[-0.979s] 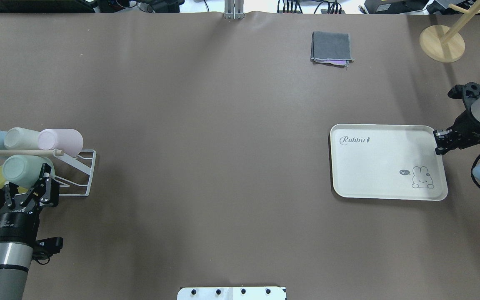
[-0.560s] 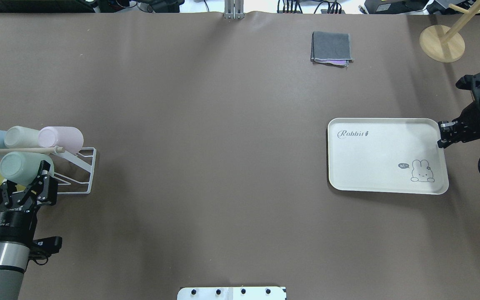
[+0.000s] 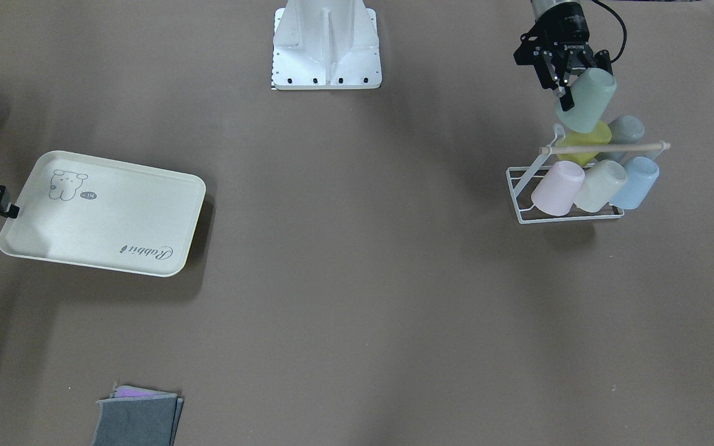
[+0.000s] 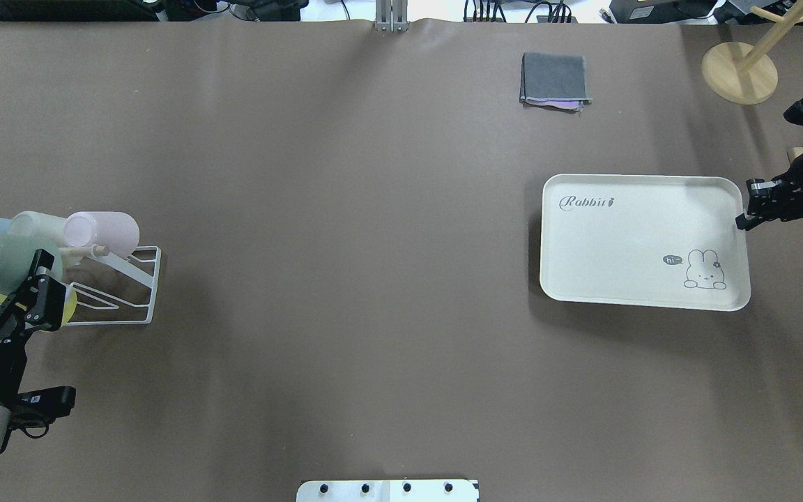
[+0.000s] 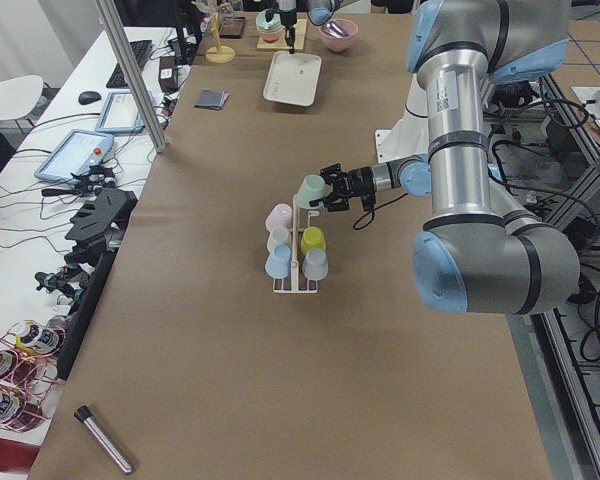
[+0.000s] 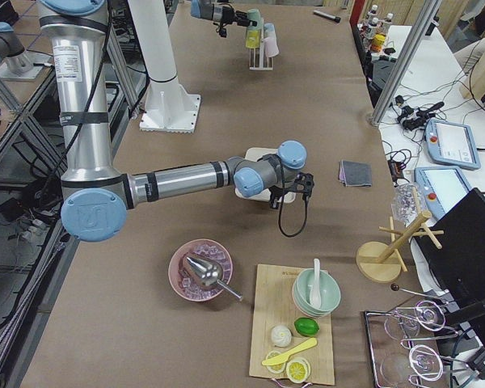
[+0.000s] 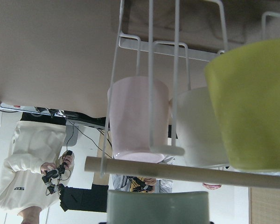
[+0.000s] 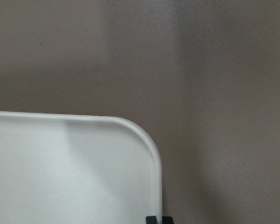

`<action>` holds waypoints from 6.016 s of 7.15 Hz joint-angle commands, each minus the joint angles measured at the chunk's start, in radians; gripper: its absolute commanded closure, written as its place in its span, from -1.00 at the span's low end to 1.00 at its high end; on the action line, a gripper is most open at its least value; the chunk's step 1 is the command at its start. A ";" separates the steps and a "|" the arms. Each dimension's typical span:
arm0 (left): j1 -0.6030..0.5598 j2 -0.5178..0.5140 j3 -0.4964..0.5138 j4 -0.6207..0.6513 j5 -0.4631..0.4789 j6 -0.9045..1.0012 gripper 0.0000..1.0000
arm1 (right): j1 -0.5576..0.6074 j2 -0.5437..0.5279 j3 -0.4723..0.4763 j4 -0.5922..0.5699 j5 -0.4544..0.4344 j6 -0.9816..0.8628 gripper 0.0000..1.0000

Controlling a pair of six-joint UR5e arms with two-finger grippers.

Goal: Pick up and place green cup on tray

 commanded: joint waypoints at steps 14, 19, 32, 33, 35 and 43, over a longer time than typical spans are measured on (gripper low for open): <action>-0.146 -0.350 0.234 -1.109 -0.400 -0.761 1.00 | -0.462 0.566 -0.132 0.019 -0.191 0.445 1.00; -0.219 -0.568 0.418 -1.185 -0.520 -0.879 1.00 | -0.510 0.566 -0.164 0.061 -0.318 0.459 -0.98; -0.328 -0.935 1.121 -1.930 -0.926 -1.131 1.00 | -0.024 0.088 0.336 -0.364 -0.104 -0.236 -1.00; -0.328 -0.941 1.124 -1.931 -0.930 -1.133 1.00 | 0.040 0.033 0.318 -0.362 -0.101 -0.311 -1.00; -0.329 -0.952 1.124 -1.865 -0.990 -1.172 1.00 | 0.151 0.001 0.252 -0.362 -0.108 -0.450 -1.00; -0.335 -0.970 1.124 -1.776 -1.071 -1.225 0.36 | 0.361 0.000 -0.055 -0.306 -0.177 -0.650 -0.98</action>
